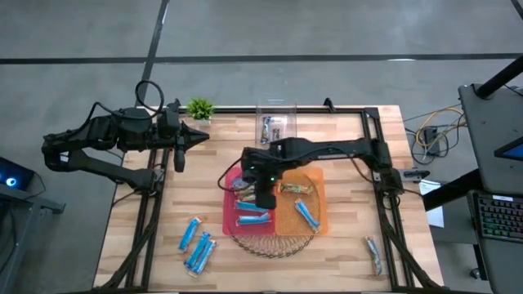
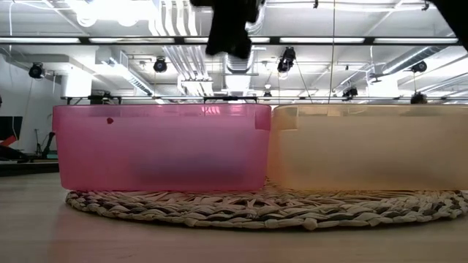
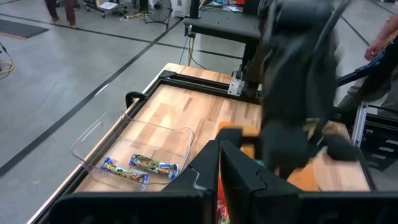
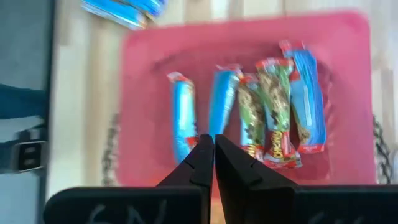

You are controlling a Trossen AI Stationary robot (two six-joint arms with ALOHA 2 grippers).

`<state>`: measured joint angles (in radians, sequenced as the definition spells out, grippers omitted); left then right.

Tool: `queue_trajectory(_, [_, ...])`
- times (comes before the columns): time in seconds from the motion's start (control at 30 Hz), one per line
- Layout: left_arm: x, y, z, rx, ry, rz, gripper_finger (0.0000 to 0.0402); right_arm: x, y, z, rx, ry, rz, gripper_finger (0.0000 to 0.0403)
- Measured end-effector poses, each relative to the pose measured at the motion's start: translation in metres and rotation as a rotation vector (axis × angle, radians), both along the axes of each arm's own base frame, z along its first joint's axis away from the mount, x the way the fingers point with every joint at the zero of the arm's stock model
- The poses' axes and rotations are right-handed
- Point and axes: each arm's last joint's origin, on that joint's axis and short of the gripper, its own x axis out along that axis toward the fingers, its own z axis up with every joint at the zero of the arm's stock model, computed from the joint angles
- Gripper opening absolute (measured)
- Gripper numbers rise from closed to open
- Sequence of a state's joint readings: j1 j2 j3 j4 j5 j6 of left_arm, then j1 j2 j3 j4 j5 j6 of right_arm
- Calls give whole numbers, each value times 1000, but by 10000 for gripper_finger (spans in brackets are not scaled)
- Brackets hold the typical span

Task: Pick and place Granola Bars by type
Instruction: Put the yellow granola bar into the orange bin

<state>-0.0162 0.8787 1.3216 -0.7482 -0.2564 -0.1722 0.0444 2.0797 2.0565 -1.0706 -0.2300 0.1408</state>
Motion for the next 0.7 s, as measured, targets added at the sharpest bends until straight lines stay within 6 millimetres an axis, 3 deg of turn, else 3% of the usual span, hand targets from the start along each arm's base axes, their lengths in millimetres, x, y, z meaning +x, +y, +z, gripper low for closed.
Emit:
queue_trajectory(0.4, [0,0,0,-4,2,1,0,-57,10,82,-92,-213,-53,8])
queue_trajectory(0.7, [0,0,0,-6,0,1,0,-108,21,89,-96,-360,-109,8])
